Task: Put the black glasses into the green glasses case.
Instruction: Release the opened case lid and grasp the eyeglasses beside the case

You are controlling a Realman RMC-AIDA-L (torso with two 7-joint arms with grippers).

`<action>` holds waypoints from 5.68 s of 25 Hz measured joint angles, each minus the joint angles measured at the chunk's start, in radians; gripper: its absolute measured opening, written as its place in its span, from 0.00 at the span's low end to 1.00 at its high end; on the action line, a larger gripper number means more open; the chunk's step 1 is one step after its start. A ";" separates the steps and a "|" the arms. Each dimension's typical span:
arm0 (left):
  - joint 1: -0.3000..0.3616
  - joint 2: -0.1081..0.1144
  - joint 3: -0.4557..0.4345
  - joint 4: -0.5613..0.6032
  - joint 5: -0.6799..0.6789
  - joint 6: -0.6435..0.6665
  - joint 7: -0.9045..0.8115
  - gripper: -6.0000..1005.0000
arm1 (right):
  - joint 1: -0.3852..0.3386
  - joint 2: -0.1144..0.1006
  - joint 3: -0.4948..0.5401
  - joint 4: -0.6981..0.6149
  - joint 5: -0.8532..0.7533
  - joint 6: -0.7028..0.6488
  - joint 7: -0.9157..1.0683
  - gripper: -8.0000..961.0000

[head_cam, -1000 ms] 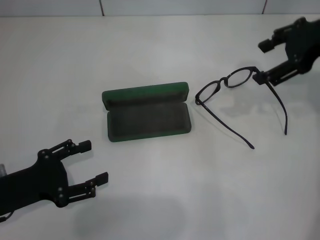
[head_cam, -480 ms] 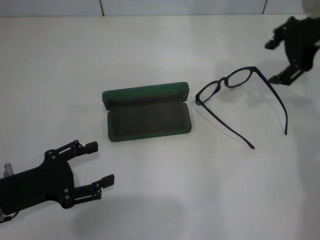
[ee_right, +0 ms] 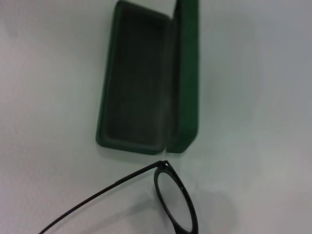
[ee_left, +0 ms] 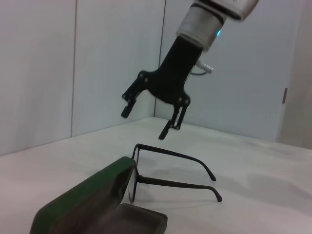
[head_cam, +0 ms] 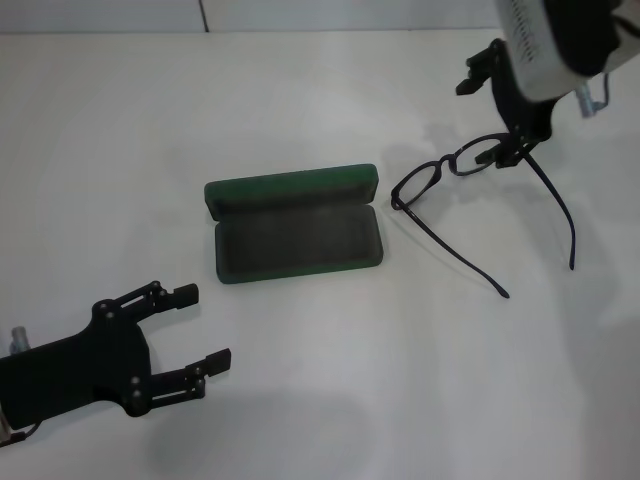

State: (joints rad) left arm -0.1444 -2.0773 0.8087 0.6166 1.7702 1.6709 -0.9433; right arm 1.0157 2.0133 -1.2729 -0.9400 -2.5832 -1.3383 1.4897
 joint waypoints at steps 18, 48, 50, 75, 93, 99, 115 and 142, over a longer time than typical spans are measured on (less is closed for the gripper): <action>-0.013 -0.003 0.000 0.002 0.000 -0.005 -0.003 0.84 | 0.003 0.015 -0.216 0.160 0.064 0.253 -0.017 0.73; -0.028 0.000 -0.003 0.000 0.000 -0.014 -0.029 0.84 | 0.052 0.008 -0.158 0.205 0.085 0.180 -0.012 0.04; -0.029 0.000 -0.002 0.000 0.000 -0.014 -0.029 0.84 | 0.055 0.005 -0.150 0.207 0.078 0.169 -0.008 0.03; -0.053 0.009 -0.005 0.006 -0.002 -0.015 -0.042 0.84 | 0.073 0.007 -0.076 0.163 0.043 0.069 -0.146 0.26; -0.043 0.002 -0.005 0.012 -0.001 -0.014 -0.040 0.84 | 0.019 0.016 -0.197 0.135 0.056 0.200 -0.358 0.85; -0.045 0.002 -0.005 0.012 0.000 -0.016 -0.042 0.84 | 0.008 0.015 -0.207 0.148 0.119 0.243 -0.472 0.85; -0.054 0.002 -0.005 0.006 -0.001 -0.035 -0.042 0.84 | 0.024 0.014 -0.218 0.284 0.184 0.383 -0.604 0.85; -0.066 0.005 -0.005 0.003 -0.002 -0.056 -0.042 0.84 | 0.044 0.015 -0.273 0.331 0.194 0.433 -0.610 0.63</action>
State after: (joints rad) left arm -0.2102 -2.0722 0.8038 0.6196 1.7686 1.6146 -0.9848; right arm 1.0596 2.0280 -1.5461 -0.6088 -2.3893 -0.9054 0.8794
